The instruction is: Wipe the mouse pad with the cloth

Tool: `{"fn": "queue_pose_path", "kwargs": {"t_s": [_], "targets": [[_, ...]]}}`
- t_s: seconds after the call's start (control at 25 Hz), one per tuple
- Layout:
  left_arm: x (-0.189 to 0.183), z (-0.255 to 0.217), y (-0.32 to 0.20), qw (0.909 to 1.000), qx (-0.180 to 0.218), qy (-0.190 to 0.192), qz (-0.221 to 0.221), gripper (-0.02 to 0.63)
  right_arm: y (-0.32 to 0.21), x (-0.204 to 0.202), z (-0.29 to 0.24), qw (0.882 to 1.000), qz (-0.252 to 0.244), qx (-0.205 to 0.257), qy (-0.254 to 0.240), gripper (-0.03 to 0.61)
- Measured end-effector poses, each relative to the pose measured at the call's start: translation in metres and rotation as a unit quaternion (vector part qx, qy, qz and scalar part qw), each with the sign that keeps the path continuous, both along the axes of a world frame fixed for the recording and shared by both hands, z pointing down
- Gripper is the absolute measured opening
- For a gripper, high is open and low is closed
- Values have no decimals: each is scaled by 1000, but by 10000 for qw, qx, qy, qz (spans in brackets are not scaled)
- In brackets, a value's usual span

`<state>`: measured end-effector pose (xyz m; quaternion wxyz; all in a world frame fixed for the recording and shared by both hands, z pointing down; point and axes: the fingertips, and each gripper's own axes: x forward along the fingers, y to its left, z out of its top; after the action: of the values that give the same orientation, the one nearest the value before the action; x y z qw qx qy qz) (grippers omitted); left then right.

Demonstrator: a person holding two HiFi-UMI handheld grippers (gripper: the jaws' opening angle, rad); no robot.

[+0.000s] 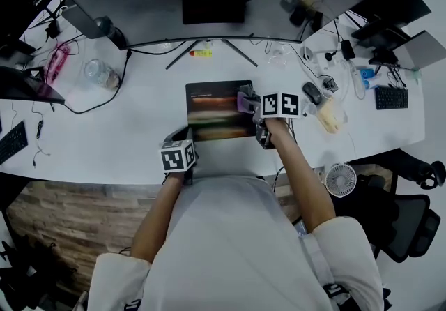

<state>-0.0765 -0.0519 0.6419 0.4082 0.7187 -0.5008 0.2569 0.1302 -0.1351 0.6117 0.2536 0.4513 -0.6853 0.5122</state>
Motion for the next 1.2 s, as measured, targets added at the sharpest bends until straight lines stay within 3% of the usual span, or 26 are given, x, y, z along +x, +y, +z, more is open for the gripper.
{"fn": "queue_pose_path", "kwargs": {"t_s": [0.8, 0.92, 1.2], "targets": [[-1, 0, -2, 9999, -53, 95, 12, 0, 19, -172, 7, 9926, -668, -167, -1000, 191], [-2, 0, -1, 9999, -58, 101, 17, 0, 21, -189, 7, 9894, -691, -209, -1258, 192], [-3, 0, -3, 9999, -83, 134, 7, 0, 25, -191, 18, 9885, -669, -353, -1307, 192]]}}
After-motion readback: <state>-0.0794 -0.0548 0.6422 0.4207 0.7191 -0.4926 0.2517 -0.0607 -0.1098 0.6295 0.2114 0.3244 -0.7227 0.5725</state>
